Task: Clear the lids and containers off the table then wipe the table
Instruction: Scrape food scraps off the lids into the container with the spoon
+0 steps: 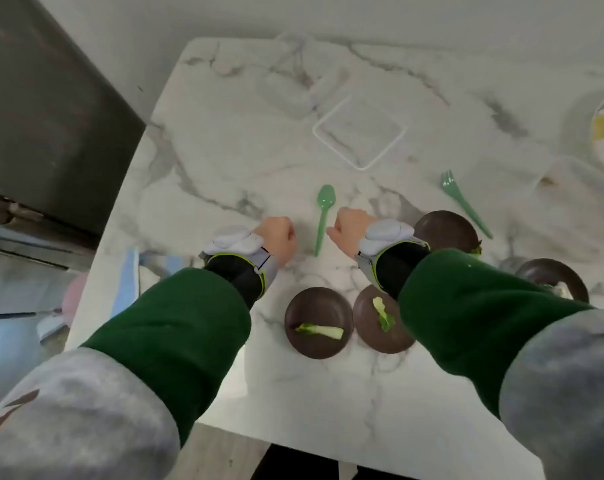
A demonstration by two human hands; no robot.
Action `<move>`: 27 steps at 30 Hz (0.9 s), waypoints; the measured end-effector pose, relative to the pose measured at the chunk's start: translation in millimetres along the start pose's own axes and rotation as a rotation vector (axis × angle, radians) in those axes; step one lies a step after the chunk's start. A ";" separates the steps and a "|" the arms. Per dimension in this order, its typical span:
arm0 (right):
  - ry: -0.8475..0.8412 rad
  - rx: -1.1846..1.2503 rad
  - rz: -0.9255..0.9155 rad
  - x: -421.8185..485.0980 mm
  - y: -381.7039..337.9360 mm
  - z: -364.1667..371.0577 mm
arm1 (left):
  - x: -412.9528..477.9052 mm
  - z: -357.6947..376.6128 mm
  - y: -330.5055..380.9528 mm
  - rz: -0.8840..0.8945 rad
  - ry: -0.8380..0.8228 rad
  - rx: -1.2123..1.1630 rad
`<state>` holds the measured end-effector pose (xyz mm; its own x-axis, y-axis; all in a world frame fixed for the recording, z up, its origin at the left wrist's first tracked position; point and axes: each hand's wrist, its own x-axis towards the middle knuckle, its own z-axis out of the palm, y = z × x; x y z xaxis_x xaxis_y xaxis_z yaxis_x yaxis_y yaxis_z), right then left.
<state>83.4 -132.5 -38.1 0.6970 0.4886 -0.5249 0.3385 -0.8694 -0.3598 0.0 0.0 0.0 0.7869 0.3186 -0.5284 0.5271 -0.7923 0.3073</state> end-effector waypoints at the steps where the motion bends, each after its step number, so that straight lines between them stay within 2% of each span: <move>1: 0.004 0.019 -0.006 3.8 -3.6 1.8 | 3.7 0.1 -1.7 -0.013 -0.017 -0.002; 13: 0.047 0.033 0.109 35.3 -14.9 21.9 | 16.7 2.6 -10.1 -0.004 -0.055 -0.063; 21: 0.130 0.029 0.077 22.5 -3.0 2.3 | -0.8 5.1 3.2 0.072 -0.367 -0.089; 27: 0.149 -0.016 0.032 0.4 10.7 -9.8 | -15.9 24.6 10.4 0.091 -0.418 -0.018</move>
<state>93.4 -142.3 -34.6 0.7934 0.4455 -0.4149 0.3238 -0.8859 -0.3320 -14.9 -26.1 -7.9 0.6343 0.0065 -0.7731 0.4702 -0.7970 0.3790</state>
